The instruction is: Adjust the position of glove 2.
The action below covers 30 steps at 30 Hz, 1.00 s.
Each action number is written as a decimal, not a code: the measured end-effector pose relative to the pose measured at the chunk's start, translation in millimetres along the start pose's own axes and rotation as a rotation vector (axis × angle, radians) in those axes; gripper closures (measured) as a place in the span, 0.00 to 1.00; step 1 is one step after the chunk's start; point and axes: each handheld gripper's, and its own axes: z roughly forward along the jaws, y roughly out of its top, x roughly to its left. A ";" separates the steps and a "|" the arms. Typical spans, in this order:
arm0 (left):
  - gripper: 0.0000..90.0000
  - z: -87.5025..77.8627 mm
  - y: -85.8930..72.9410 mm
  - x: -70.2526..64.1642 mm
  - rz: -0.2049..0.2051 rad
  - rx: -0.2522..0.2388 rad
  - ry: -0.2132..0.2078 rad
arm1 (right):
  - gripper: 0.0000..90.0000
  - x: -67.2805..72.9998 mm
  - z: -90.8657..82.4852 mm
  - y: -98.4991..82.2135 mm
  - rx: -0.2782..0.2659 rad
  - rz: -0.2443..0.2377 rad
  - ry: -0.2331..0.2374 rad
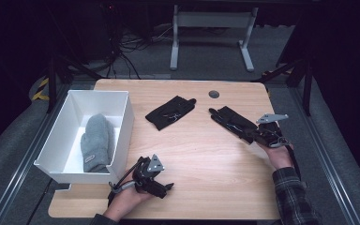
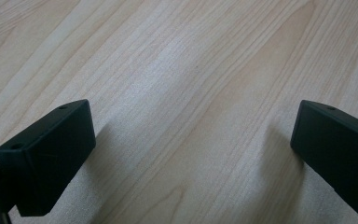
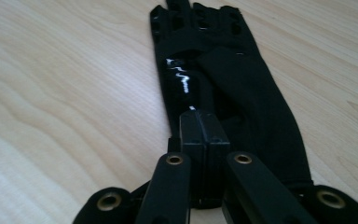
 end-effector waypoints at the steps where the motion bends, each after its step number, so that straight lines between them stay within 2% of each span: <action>1: 0.00 0.0 0.1 0.3 0.004 0.000 -0.001 | 1.00 -3.3 2.5 -0.5 0.014 0.003 -0.004; 3: 0.00 0.2 0.3 0.5 0.007 0.001 -0.005 | 1.00 -8.3 6.0 -1.8 0.029 -0.002 -0.031; 5: 0.00 0.3 0.3 0.5 0.008 0.001 -0.005 | 1.00 -13.5 8.7 -3.5 0.035 0.010 -0.032; 8: 0.00 0.3 0.3 0.5 0.008 0.001 -0.005 | 1.00 -16.9 18.1 -8.9 0.098 0.004 -0.037; 11: 0.00 0.3 0.3 0.5 0.008 0.000 -0.006 | 1.00 -17.9 20.2 -12.4 0.107 0.005 -0.018; 18: 0.00 0.3 0.3 0.5 0.008 0.001 -0.006 | 1.00 -8.2 14.8 -15.0 0.134 -0.023 -0.017; 23: 0.00 0.3 0.3 0.5 0.008 0.000 -0.005 | 1.00 5.0 6.5 -21.0 0.144 -0.040 0.001; 26: 0.00 0.3 0.4 0.6 0.009 0.001 -0.006 | 1.00 13.7 3.0 -22.3 0.156 -0.060 0.018; 30: 0.00 0.3 0.4 0.7 0.009 0.001 -0.006 | 1.00 24.8 -0.9 -25.1 0.154 -0.074 0.065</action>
